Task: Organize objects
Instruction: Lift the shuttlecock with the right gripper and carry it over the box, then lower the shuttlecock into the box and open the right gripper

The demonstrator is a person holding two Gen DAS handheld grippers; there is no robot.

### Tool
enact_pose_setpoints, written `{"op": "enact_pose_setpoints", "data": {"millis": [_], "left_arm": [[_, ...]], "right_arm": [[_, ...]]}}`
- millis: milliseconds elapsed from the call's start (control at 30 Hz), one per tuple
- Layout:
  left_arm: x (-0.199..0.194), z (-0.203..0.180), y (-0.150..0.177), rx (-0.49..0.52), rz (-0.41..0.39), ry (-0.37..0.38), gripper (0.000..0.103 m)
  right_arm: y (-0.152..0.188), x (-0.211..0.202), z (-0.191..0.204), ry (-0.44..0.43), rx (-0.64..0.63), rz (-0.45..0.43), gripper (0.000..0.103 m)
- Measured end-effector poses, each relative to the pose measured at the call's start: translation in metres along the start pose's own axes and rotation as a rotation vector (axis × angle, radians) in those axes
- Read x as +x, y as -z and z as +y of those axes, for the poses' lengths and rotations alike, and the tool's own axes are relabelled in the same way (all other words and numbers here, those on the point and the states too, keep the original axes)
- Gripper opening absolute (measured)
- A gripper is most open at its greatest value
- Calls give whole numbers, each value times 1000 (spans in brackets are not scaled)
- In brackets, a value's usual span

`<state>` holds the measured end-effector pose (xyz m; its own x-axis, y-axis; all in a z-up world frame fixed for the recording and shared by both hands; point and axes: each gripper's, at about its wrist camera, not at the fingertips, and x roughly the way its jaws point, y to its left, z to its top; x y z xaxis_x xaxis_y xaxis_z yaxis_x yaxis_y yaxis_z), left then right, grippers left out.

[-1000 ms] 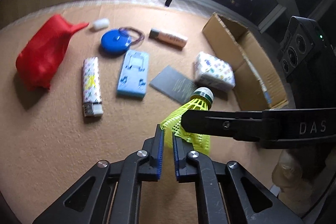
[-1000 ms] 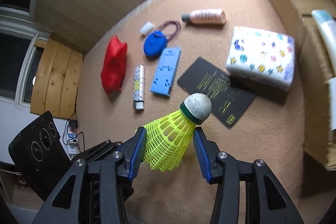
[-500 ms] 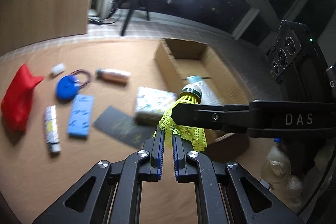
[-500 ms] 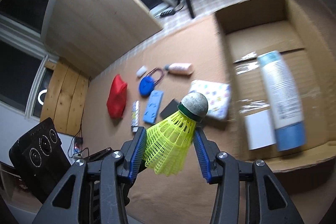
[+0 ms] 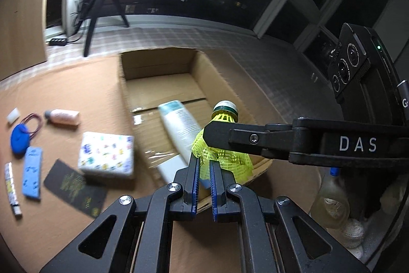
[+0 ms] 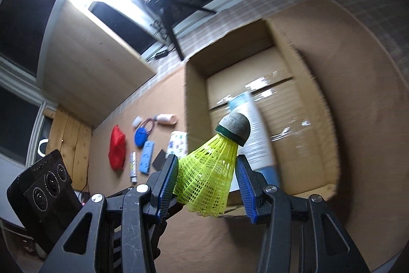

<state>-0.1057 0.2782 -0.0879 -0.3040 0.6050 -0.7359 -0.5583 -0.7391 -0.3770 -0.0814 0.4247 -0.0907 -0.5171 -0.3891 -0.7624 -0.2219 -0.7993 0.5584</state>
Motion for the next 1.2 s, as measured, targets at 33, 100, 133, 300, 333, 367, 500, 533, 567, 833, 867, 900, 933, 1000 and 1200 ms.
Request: {"op": "enact_pose_setpoints", "data": {"millis": [33, 100, 133, 300, 333, 367, 500, 533, 567, 833, 867, 900, 933, 1000, 1200], "left_arm": [[3, -4, -1, 5, 3, 0, 6], [10, -12, -3, 15, 10, -1, 6], [12, -15, -3, 18, 14, -3, 6], [20, -21, -5, 11, 30, -27, 16], [21, -20, -5, 7, 37, -32, 27], [20, -19, -4, 2, 38, -35, 32], [11, -13, 0, -2, 27, -65, 40], [9, -11, 1, -6, 26, -72, 40], [5, -9, 3, -9, 23, -85, 40], [-33, 13, 19, -28, 4, -202, 49], [-41, 16, 21, -28, -2, -216, 50], [-50, 19, 24, -27, -12, -236, 52], [-56, 21, 25, -29, -20, -248, 54], [-73, 29, 31, -36, -40, -280, 57], [-113, 49, 43, -59, -87, -340, 57]], "right_arm": [[0, -2, -3, 2, 5, -2, 44], [-1, -5, -9, 12, 7, -5, 44], [0, -6, -12, 14, 8, -6, 44], [-1, -9, -18, 53, 13, -18, 44], [-1, -9, -19, 56, 15, -15, 45], [0, -9, -20, 53, 18, -12, 47], [5, -9, -17, 57, 8, -20, 58], [6, -9, -14, 56, 2, -18, 58], [8, -8, -12, 53, -4, -16, 58], [20, -5, 22, 66, -100, -20, 59], [22, -5, 29, 71, -121, -23, 60], [25, -4, 36, 76, -145, -26, 60], [27, -3, 41, 81, -162, -28, 60], [33, 0, 55, 87, -213, -32, 61], [52, 15, 100, 85, -373, -38, 62]]}}
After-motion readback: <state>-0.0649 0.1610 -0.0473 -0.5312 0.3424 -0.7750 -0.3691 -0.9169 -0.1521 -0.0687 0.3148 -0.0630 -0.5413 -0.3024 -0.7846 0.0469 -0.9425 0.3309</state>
